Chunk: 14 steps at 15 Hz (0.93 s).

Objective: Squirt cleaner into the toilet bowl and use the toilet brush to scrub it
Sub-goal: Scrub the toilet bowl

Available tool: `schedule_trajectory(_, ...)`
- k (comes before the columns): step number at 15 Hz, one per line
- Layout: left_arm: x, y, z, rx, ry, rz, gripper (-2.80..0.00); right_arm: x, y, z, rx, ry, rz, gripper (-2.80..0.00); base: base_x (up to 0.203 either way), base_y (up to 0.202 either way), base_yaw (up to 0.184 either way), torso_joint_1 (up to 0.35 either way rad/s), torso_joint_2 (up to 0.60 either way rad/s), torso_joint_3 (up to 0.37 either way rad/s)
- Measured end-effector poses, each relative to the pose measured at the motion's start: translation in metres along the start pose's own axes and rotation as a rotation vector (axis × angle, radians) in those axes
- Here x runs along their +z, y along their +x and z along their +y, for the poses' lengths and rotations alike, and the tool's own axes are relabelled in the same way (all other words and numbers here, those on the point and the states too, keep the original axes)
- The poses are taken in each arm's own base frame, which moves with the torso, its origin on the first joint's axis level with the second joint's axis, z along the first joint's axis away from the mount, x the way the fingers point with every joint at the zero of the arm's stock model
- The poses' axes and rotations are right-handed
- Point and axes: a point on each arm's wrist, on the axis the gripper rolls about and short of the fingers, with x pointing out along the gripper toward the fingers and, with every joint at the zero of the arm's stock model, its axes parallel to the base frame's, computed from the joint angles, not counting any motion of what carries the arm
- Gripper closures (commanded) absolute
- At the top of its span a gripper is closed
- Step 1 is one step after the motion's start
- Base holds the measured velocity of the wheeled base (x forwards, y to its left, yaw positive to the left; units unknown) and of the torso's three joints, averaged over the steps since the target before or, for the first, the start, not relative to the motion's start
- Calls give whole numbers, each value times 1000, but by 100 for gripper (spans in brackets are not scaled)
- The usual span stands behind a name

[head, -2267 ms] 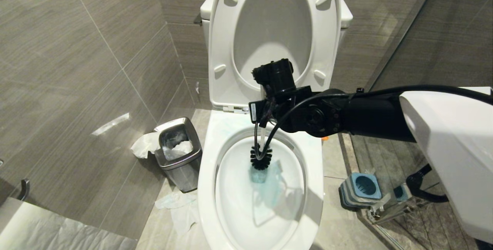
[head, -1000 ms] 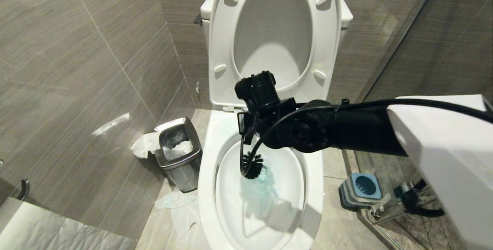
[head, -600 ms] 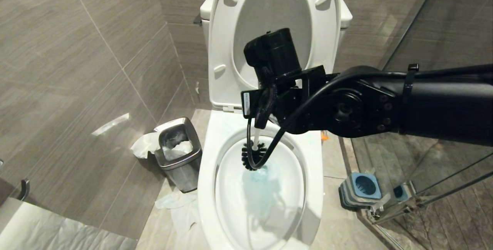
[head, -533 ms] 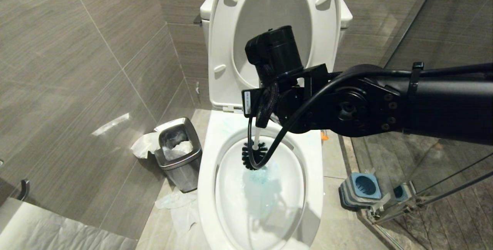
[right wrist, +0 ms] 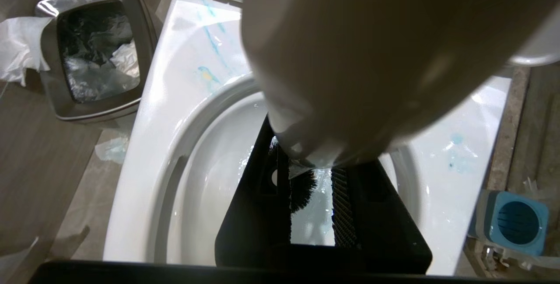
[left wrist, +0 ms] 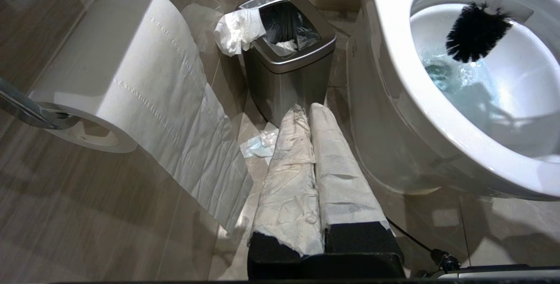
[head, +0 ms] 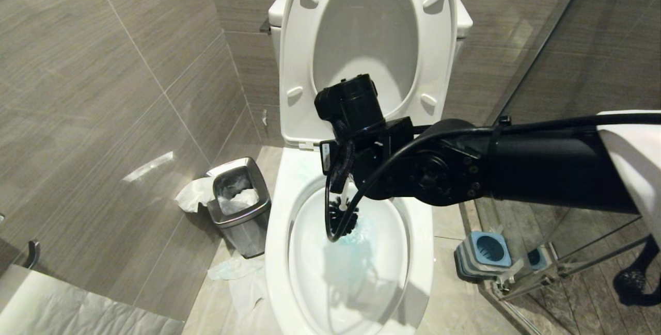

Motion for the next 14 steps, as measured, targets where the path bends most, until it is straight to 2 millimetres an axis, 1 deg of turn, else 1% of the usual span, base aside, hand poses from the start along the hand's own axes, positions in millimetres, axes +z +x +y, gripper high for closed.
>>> schedule_trajectory(4, 0, 0, 0, -1, -1, 0, 0, -21, 31, 7, -28, -18, -9, 0, 0, 0, 0, 0, 0, 0)
schedule_trajectory(11, 0, 0, 0, 0, 0, 0, 0, -61, 76, 13, -91, -27, 3, 0, 0, 0, 0, 0, 0, 0)
schedule_trajectory(13, 0, 0, 0, -1, 0, 0, 0, -67, 80, 14, -98, -31, 11, 0, 0, 0, 0, 0, 0, 0)
schedule_trajectory(14, 0, 0, 0, 0, -1, 0, 0, -65, 79, 13, -97, -26, 9, 0, 0, 0, 0, 0, 0, 0)
